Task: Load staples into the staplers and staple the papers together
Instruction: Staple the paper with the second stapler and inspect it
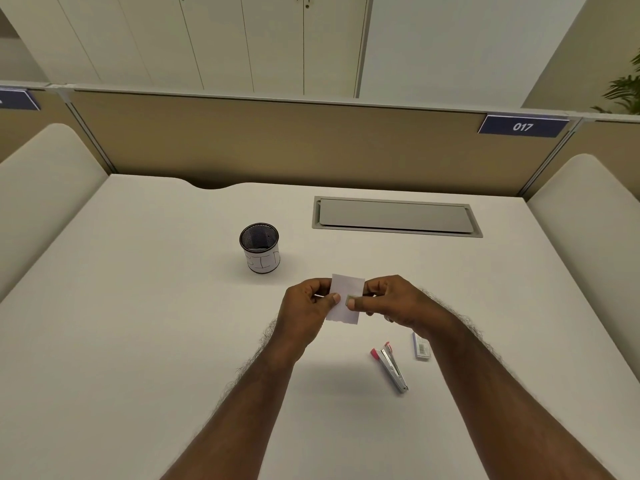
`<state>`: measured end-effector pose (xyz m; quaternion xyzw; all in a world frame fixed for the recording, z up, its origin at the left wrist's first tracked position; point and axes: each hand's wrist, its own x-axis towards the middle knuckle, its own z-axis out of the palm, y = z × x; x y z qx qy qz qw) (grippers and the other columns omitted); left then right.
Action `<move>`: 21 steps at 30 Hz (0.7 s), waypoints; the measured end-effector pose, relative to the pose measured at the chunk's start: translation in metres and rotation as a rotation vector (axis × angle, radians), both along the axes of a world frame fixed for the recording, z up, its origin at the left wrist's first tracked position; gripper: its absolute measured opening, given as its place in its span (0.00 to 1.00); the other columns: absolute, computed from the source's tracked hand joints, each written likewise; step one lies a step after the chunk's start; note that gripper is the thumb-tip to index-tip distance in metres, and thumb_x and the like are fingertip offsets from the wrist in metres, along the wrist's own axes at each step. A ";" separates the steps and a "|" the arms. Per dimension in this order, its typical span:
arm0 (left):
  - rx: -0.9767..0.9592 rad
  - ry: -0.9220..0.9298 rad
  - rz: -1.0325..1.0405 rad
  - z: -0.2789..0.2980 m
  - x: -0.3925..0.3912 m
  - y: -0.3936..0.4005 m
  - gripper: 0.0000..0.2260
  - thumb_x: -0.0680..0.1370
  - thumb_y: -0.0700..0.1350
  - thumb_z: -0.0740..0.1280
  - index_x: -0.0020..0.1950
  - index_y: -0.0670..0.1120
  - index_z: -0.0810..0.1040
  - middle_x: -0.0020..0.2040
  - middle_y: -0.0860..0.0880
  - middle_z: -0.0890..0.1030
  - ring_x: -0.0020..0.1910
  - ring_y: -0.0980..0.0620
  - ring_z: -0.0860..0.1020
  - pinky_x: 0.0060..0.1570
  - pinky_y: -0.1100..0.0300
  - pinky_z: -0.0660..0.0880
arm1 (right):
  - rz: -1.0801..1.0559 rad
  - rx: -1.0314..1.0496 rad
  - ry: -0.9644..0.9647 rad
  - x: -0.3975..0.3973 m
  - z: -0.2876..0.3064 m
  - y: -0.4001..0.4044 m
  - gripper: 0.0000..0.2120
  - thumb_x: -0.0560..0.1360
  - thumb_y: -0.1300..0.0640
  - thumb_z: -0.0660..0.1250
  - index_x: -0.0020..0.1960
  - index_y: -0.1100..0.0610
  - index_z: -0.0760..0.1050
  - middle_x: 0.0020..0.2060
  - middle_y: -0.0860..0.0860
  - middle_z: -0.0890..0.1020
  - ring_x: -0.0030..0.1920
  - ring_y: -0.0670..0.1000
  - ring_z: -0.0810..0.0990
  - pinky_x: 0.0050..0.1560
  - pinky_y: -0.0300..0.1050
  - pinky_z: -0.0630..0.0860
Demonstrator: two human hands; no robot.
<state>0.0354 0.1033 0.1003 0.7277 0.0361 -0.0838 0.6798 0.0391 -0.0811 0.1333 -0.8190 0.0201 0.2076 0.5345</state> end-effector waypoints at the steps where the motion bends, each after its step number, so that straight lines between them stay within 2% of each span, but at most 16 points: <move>1: -0.001 0.001 0.000 0.000 0.000 0.000 0.13 0.75 0.35 0.70 0.47 0.55 0.81 0.43 0.50 0.85 0.39 0.52 0.81 0.41 0.61 0.80 | 0.002 0.008 0.000 0.000 0.000 0.000 0.05 0.70 0.51 0.75 0.43 0.52 0.84 0.27 0.44 0.78 0.23 0.39 0.70 0.24 0.29 0.64; 4: 0.006 0.005 -0.005 -0.001 0.001 0.000 0.11 0.75 0.36 0.70 0.49 0.51 0.82 0.45 0.48 0.85 0.41 0.50 0.81 0.45 0.54 0.80 | 0.014 0.012 0.007 0.000 -0.001 -0.001 0.05 0.71 0.51 0.75 0.43 0.53 0.84 0.27 0.44 0.78 0.24 0.39 0.70 0.25 0.31 0.65; 9: 0.003 0.020 -0.011 -0.003 0.002 -0.002 0.09 0.75 0.36 0.70 0.53 0.47 0.82 0.46 0.46 0.85 0.42 0.49 0.81 0.44 0.56 0.80 | 0.014 0.016 0.012 0.002 -0.004 -0.003 0.06 0.70 0.52 0.76 0.42 0.54 0.83 0.27 0.45 0.77 0.23 0.40 0.69 0.25 0.30 0.64; 14: 0.009 0.018 -0.022 -0.003 0.001 -0.003 0.11 0.75 0.36 0.70 0.48 0.53 0.82 0.43 0.49 0.85 0.40 0.51 0.82 0.44 0.55 0.81 | 0.011 0.014 0.020 0.004 -0.009 -0.006 0.10 0.69 0.52 0.77 0.43 0.59 0.84 0.27 0.47 0.76 0.23 0.40 0.68 0.24 0.30 0.64; 21: 0.035 0.023 -0.059 -0.006 0.000 0.000 0.10 0.75 0.36 0.71 0.47 0.52 0.82 0.40 0.50 0.84 0.35 0.56 0.81 0.36 0.64 0.78 | 0.020 0.012 0.036 0.004 -0.017 -0.006 0.09 0.68 0.53 0.77 0.39 0.59 0.83 0.26 0.47 0.77 0.25 0.41 0.70 0.25 0.30 0.64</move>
